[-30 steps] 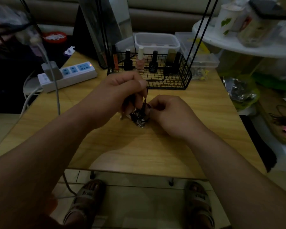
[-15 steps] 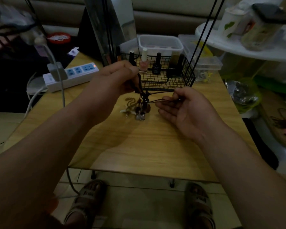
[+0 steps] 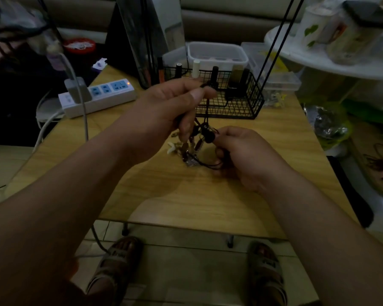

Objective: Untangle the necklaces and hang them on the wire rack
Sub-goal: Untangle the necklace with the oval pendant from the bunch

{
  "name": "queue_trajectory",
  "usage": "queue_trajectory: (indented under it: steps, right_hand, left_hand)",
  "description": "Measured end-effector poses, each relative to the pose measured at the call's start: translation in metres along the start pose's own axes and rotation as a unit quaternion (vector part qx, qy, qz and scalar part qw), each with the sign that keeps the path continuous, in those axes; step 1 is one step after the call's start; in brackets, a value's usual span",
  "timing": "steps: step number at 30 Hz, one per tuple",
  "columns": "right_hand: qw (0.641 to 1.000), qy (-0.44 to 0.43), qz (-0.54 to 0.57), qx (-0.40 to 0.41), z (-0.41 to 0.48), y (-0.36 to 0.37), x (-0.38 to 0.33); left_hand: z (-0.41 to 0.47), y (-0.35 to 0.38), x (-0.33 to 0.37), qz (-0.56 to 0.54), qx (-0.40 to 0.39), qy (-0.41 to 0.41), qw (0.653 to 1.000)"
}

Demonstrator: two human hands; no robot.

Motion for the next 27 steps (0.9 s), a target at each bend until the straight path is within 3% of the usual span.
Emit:
queue_trajectory:
  steps: [3, 8, 14, 20, 23, 27]
  right_hand:
    - [0.994, -0.019, -0.104, 0.040, -0.001, -0.009, -0.004]
    - [0.976, -0.058, -0.212, 0.009, -0.005, -0.021, -0.015]
    - [0.927, -0.317, -0.192, 0.051, -0.017, -0.012, -0.024]
    - [0.973, -0.190, -0.095, -0.095, -0.015, -0.001, -0.014]
    - [0.975, -0.200, -0.079, -0.061, -0.012, -0.004, -0.017]
    - [0.966, -0.240, -0.098, 0.019, -0.007, -0.018, -0.020]
  left_hand:
    - [-0.001, -0.008, 0.002, -0.044, 0.007, 0.001, 0.999]
    - [0.001, -0.009, 0.002, -0.121, -0.002, -0.015, 0.993]
    - [0.004, -0.005, -0.001, -0.178, -0.003, -0.030, 0.983]
    - [0.009, 0.004, -0.002, -0.244, 0.010, -0.057, 0.968]
    - [0.013, 0.005, -0.005, -0.253, 0.034, -0.065, 0.965]
    - [0.011, 0.007, -0.010, -0.147, 0.075, -0.086, 0.983]
Point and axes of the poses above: each hand's wrist, its own z-axis towards the middle knuckle, its own y-axis out of the palm, x = y × z, the point moved 1 cm from there along z, towards the middle knuckle, and after that the axes turned 12 degrees about z, right-handed, at the moved point
